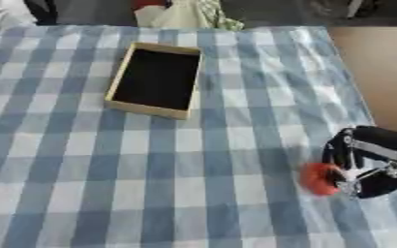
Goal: Pick up objects on the table and place them in the box.
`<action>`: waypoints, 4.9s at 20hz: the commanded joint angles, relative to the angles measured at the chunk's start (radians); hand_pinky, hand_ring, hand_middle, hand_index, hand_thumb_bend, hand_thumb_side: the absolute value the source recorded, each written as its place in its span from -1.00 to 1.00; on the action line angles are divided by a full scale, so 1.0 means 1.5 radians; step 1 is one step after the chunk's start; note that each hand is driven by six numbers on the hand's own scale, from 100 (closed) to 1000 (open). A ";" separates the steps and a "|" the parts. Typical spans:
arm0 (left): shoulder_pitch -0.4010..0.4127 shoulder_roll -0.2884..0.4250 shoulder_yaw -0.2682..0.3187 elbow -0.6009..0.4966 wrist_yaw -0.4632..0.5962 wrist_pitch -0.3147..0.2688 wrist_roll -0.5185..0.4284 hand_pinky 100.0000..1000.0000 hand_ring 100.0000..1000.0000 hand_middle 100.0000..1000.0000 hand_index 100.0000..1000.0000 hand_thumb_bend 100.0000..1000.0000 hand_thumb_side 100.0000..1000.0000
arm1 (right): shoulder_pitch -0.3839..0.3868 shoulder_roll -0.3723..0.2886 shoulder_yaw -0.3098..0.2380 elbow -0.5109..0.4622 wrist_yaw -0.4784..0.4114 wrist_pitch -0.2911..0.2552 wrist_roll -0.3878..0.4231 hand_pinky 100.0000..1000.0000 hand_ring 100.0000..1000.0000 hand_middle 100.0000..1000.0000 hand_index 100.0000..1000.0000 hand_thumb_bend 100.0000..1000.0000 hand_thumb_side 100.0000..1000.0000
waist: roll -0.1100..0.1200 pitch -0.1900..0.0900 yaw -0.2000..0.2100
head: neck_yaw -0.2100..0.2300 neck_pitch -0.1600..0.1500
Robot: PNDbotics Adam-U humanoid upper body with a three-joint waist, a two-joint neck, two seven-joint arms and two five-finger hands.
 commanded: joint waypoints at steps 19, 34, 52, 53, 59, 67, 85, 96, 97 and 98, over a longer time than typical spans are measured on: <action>-0.002 0.012 0.004 -0.009 -0.003 0.001 -0.005 0.42 0.45 0.33 0.60 -0.01 0.24 | -0.066 -0.055 -0.037 -0.065 0.045 0.002 -0.069 -0.41 -0.20 -0.55 -0.18 -0.86 -1.00 | -0.003 -0.013 -0.005 | 0.000 0.003; -0.008 0.012 -0.001 -0.009 0.002 0.001 -0.011 0.42 0.45 0.34 0.60 -0.01 0.24 | -0.331 -0.012 0.024 -0.027 0.083 -0.017 0.006 -0.36 -0.15 -0.52 -0.14 -0.67 -1.00 | -0.007 -0.012 0.015 | -0.014 -0.004; -0.022 -0.001 -0.007 -0.009 0.013 0.000 -0.020 0.42 0.45 0.34 0.60 -0.01 0.24 | -0.639 0.300 0.048 0.352 0.288 -0.083 -0.026 -0.37 -0.15 -0.47 -0.11 -0.74 -1.00 | 0.004 0.001 0.037 | -0.044 -0.025; -0.023 -0.002 -0.007 -0.009 0.014 0.000 -0.020 0.42 0.45 0.34 0.60 -0.01 0.24 | -0.646 0.319 0.045 0.371 0.303 -0.083 -0.032 -0.37 -0.15 -0.47 -0.11 -0.81 -1.00 | 0.005 0.002 0.038 | -0.045 -0.026; -0.032 -0.009 -0.009 -0.009 0.018 -0.002 -0.023 0.42 0.45 0.34 0.60 -0.02 0.24 | -0.671 0.422 0.018 0.466 0.384 -0.082 -0.086 -0.39 -0.15 -0.48 -0.10 -0.87 -1.00 | 0.008 0.014 0.049 | -0.057 -0.036; -0.044 -0.020 -0.011 -0.009 0.021 -0.004 -0.025 0.41 0.45 0.34 0.60 -0.02 0.24 | -0.664 0.502 -0.013 0.569 0.465 -0.073 -0.142 -0.41 -0.15 -0.49 -0.10 -0.99 -1.00 | 0.007 0.032 0.069 | -0.075 -0.052; -0.045 -0.026 -0.010 -0.009 0.023 -0.004 -0.026 0.41 0.44 0.33 0.60 -0.02 0.24 | -0.647 0.541 -0.041 0.649 0.547 -0.069 -0.216 0.04 0.11 -0.16 0.27 -0.69 -1.00 | 0.009 0.043 0.072 | -0.083 -0.058; -0.038 -0.022 -0.010 -0.009 0.020 0.000 -0.032 0.42 0.44 0.34 0.60 -0.03 0.24 | -0.659 0.499 -0.036 0.522 0.580 -0.037 -0.156 0.24 0.33 0.05 0.51 -0.33 -1.00 | 0.010 0.033 0.060 | -0.076 -0.049; -0.038 -0.022 -0.010 -0.009 0.020 0.000 -0.033 0.42 0.44 0.34 0.60 -0.03 0.24 | -0.659 0.495 -0.035 0.508 0.577 -0.035 -0.151 0.23 0.32 0.04 0.51 -0.34 -1.00 | 0.010 0.032 0.059 | -0.075 -0.049; -0.037 -0.022 -0.010 -0.009 0.020 0.001 -0.034 0.42 0.44 0.34 0.60 -0.03 0.24 | -0.660 0.490 -0.036 0.494 0.573 -0.033 -0.146 0.22 0.31 0.03 0.50 -0.35 -1.00 | 0.010 0.030 0.058 | -0.075 -0.048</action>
